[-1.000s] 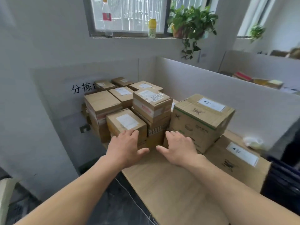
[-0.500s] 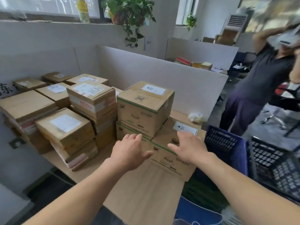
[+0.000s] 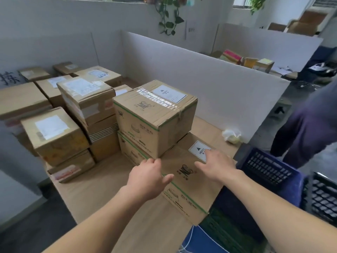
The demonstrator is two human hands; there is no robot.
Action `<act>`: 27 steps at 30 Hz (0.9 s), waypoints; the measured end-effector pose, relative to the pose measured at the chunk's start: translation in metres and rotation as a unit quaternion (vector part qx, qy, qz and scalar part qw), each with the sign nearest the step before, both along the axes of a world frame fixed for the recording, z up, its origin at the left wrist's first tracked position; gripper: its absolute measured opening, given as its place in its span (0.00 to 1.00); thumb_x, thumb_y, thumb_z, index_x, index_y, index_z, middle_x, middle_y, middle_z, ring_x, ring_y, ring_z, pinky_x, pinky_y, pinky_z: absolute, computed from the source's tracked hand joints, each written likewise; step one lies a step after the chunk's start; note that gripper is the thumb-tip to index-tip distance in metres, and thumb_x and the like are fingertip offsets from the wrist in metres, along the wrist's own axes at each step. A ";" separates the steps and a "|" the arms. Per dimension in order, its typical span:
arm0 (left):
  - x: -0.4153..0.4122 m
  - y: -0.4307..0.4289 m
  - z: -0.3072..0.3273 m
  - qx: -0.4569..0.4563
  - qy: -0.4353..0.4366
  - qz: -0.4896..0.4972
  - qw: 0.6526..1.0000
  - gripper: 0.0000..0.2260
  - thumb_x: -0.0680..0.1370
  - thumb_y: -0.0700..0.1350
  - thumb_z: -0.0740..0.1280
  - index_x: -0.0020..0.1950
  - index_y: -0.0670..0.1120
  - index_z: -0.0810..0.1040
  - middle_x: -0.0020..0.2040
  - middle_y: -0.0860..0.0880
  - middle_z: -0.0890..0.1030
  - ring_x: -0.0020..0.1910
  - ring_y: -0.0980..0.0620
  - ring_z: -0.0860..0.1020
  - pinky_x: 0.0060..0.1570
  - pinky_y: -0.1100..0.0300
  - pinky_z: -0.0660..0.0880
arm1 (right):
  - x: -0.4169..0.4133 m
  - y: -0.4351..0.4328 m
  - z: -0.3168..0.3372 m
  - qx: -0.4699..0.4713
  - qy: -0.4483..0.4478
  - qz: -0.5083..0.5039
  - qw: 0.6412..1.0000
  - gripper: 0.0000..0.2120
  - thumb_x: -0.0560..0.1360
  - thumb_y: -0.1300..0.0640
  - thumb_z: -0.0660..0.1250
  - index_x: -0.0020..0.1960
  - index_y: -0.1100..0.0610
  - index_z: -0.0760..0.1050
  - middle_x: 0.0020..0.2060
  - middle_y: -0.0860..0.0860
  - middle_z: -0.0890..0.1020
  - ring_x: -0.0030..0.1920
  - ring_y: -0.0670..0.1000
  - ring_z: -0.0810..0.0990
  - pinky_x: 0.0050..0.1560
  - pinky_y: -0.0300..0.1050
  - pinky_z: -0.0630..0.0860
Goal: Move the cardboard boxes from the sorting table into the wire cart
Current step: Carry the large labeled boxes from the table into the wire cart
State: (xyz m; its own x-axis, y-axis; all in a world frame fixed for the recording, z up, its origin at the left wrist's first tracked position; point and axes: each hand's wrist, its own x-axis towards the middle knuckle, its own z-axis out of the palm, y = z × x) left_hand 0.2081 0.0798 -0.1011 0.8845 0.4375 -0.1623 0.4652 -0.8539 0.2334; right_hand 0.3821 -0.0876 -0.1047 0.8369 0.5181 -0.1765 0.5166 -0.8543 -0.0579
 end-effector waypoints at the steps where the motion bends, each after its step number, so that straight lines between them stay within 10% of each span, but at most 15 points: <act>1: 0.004 -0.003 -0.004 -0.005 0.004 0.008 1.000 0.31 0.77 0.70 0.57 0.70 0.49 0.69 0.65 0.48 0.75 0.64 0.47 0.73 0.57 0.50 0.74 | 0.010 -0.001 -0.004 -0.004 0.003 0.005 1.000 0.22 0.75 0.33 0.58 0.57 0.49 0.72 0.52 0.49 0.78 0.50 0.53 0.74 0.52 0.51 0.74; 13: 0.007 -0.018 -0.038 -0.057 0.002 0.078 0.995 0.30 0.77 0.69 0.59 0.73 0.53 0.67 0.67 0.50 0.75 0.64 0.48 0.74 0.57 0.51 0.76 | 0.067 -0.006 -0.039 -0.002 0.068 0.019 0.997 0.37 0.66 0.26 0.67 0.67 0.47 0.69 0.56 0.50 0.77 0.56 0.55 0.76 0.57 0.55 0.76; 21: -0.037 -0.025 -0.052 -0.080 -0.008 0.101 0.992 0.28 0.77 0.69 0.61 0.69 0.52 0.69 0.62 0.50 0.76 0.59 0.49 0.75 0.56 0.54 0.74 | 0.018 -0.011 -0.042 0.027 0.144 -0.009 0.989 0.48 0.52 0.23 0.72 0.62 0.49 0.65 0.50 0.49 0.73 0.50 0.53 0.76 0.43 0.49 0.72; 27: -0.110 -0.018 -0.065 -0.110 -0.029 0.139 0.984 0.34 0.75 0.65 0.67 0.74 0.50 0.61 0.67 0.47 0.75 0.63 0.44 0.76 0.59 0.51 0.75 | -0.054 -0.001 -0.052 0.057 0.159 0.004 0.986 0.52 0.54 0.23 0.72 0.67 0.52 0.65 0.59 0.52 0.77 0.59 0.56 0.78 0.55 0.52 0.77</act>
